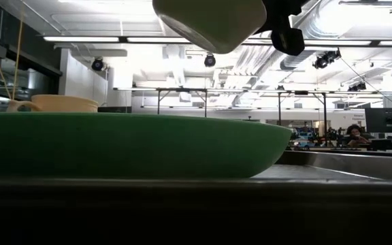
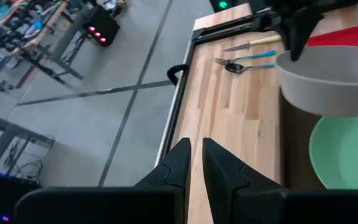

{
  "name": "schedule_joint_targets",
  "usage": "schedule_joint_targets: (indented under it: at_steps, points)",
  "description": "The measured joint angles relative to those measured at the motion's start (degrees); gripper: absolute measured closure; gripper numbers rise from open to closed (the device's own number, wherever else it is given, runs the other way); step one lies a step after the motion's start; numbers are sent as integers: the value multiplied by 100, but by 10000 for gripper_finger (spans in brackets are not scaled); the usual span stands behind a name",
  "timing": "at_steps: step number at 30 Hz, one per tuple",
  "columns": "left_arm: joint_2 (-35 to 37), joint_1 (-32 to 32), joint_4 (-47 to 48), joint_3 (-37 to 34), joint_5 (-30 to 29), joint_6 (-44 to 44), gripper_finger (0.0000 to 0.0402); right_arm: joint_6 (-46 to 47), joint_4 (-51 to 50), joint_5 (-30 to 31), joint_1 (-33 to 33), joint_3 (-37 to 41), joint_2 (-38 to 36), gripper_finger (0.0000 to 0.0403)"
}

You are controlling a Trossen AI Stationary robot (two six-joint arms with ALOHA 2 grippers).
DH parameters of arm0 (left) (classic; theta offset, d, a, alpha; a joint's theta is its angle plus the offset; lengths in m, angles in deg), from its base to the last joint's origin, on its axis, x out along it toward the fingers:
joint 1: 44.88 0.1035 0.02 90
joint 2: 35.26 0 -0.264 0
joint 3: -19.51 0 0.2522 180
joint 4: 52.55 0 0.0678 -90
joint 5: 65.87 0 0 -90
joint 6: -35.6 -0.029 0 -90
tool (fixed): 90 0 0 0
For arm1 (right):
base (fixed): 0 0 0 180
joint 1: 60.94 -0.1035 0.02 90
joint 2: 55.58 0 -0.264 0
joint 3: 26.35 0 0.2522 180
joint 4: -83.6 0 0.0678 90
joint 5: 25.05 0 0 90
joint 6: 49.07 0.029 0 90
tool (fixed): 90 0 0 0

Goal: Set up tray
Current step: Put the gray bowl on top of the plate on the serving tray

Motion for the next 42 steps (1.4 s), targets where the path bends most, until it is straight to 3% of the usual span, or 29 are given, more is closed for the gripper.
schedule_joint_targets:
  at_steps: [13, 20, 42]
  points:
    - [1665, -97, -1717, -2729, -28, 115, 332, 48, 50, -107, 2, 0, 0, 403]
    - [2365, -97, -2476, -3859, 172, 104, 332, 286, 135, -297, -10, 0, 0, 403]
    - [3703, -97, -3416, -5850, 416, 52, 332, 885, 754, -231, -559, 0, 91, 403]
